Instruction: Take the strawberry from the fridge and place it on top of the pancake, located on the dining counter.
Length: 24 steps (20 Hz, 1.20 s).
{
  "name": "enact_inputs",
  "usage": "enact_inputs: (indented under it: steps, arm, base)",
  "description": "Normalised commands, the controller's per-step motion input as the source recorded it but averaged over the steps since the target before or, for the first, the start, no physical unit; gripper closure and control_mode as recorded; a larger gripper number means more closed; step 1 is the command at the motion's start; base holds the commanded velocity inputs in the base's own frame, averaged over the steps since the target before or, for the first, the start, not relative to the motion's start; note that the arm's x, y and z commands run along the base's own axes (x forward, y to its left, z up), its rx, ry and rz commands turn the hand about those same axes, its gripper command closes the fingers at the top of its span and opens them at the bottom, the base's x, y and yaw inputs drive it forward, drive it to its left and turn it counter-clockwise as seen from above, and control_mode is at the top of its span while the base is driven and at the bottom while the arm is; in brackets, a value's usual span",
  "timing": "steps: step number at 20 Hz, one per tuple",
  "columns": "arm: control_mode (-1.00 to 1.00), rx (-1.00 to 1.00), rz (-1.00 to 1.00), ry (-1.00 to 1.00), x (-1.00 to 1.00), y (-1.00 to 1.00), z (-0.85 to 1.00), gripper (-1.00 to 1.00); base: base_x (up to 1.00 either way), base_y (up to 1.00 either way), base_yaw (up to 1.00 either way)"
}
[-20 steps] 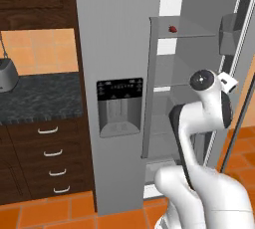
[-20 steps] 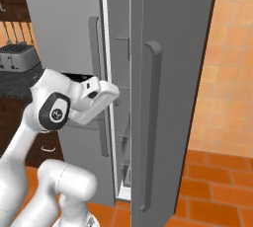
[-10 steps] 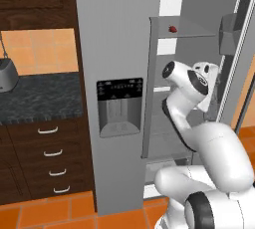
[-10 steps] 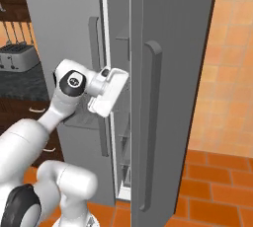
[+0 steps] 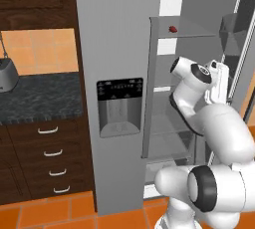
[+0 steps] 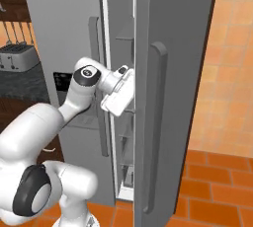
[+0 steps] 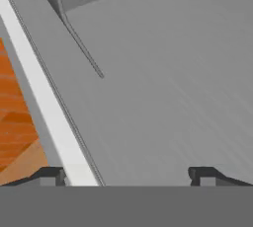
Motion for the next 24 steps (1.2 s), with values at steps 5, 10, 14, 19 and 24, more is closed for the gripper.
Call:
enact_inputs:
  steps: [5, 10, 14, 19, 24]
  arm:
    - [-1.00, 0.00, -0.01, 0.31, -0.85, -0.91, 0.00, -1.00]
    - [-1.00, 0.00, 0.00, 0.29, -0.30, -0.84, 0.00, -1.00]
    - [-1.00, -0.04, 0.03, 0.05, -0.30, -0.04, 0.11, -1.00]
    - [-1.00, -0.04, 0.00, -0.08, -0.08, 0.98, 0.02, -1.00]
    - [-1.00, 0.11, -0.10, -0.33, 0.00, 1.00, -0.07, -1.00]
  base:
    - [0.00, 0.00, 0.00]
    - [0.00, 0.00, 0.00]
    - [0.00, 0.00, 0.00]
    - [0.00, 0.00, 0.00]
    - [0.00, 0.00, 0.00]
